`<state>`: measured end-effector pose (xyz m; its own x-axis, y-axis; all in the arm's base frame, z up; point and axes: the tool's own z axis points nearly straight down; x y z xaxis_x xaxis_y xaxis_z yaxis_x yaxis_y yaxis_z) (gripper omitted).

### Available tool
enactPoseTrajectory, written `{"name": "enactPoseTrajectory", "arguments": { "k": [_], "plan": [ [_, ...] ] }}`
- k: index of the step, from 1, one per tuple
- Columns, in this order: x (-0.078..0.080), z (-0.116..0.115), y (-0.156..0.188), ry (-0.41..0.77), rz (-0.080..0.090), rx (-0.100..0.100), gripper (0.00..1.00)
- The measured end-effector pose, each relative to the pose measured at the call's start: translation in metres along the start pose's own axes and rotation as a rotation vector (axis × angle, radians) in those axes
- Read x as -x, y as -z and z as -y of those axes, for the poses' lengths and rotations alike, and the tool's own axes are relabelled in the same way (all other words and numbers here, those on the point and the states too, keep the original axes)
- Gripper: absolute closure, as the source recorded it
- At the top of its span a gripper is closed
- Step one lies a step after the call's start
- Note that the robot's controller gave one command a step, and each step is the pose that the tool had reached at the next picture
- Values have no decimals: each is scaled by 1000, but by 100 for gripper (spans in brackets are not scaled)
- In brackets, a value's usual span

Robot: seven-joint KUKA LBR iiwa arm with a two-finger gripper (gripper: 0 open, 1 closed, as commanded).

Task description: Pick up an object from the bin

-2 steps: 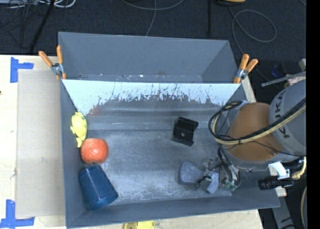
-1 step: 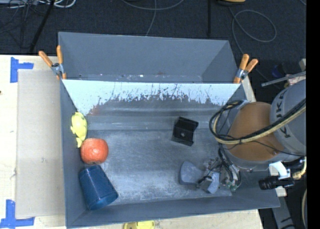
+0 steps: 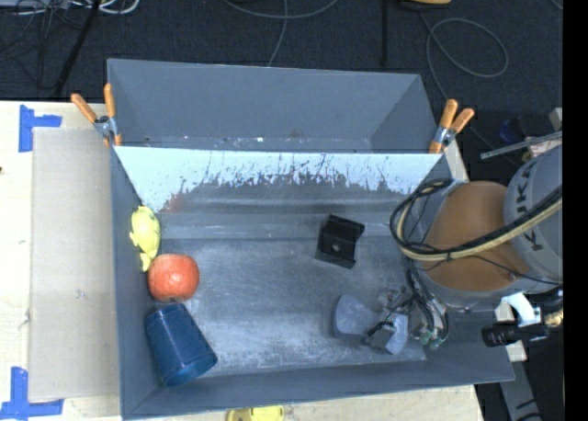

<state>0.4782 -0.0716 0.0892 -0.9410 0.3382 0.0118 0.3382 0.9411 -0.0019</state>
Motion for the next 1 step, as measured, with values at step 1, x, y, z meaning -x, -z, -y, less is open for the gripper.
{"name": "enactPoseTrajectory", "arguments": {
  "k": [1],
  "plan": [
    [2, 0, 21, 0, 9, 2, 100]
  ]
}}
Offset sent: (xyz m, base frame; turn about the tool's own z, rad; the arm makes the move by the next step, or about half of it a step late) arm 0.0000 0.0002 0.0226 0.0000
